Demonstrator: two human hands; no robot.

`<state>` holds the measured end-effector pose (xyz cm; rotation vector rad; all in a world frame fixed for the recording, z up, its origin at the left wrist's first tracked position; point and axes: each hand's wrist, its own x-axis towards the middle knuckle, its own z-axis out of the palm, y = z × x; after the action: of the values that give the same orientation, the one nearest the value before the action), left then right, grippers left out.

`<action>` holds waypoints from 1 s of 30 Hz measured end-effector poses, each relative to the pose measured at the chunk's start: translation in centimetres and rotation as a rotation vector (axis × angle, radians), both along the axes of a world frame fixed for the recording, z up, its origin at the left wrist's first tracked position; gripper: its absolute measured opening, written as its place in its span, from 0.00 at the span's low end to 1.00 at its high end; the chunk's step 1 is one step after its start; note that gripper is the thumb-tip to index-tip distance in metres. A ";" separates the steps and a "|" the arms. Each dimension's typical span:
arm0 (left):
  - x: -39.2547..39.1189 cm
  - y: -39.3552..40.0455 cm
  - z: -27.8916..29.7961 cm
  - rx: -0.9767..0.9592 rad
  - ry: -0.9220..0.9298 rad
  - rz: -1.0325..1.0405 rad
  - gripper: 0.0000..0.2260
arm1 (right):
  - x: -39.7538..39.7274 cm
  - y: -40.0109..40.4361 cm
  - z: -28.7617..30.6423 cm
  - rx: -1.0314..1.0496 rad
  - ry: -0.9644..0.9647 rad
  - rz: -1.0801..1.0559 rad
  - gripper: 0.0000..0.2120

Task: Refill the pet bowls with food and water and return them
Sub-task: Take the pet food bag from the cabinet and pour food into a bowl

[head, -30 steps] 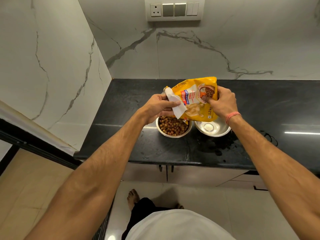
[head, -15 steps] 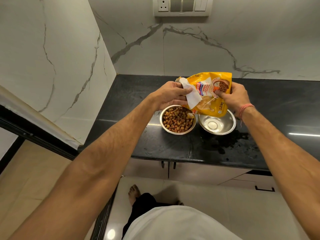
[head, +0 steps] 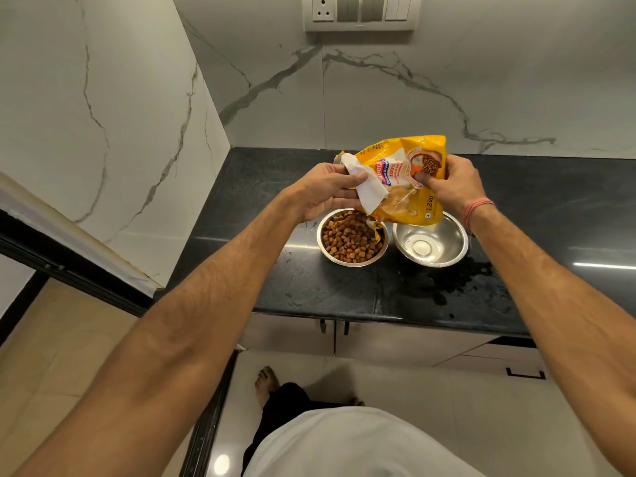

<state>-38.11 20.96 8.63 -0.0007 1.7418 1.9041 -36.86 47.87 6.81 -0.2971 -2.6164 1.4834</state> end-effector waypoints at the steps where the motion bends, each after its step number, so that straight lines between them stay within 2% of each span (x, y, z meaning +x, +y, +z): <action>1: 0.0 0.0 0.1 0.008 0.000 0.003 0.15 | -0.1 0.0 0.3 0.009 0.009 0.001 0.21; 10: 0.1 0.7 1.1 0.045 -0.022 0.043 0.19 | -1.3 0.5 2.1 0.059 0.005 0.037 0.21; 21: 0.8 0.8 1.5 0.073 -0.057 0.052 0.18 | -1.3 1.1 1.9 0.057 -0.035 0.066 0.20; 30: 1.8 -1.6 0.7 0.198 -0.128 0.029 0.18 | -1.3 0.8 2.4 0.068 -0.014 0.181 0.21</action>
<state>-36.34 19.33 9.29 -0.0729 1.4725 2.0437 -38.12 48.66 9.18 -0.0652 -2.7615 1.4434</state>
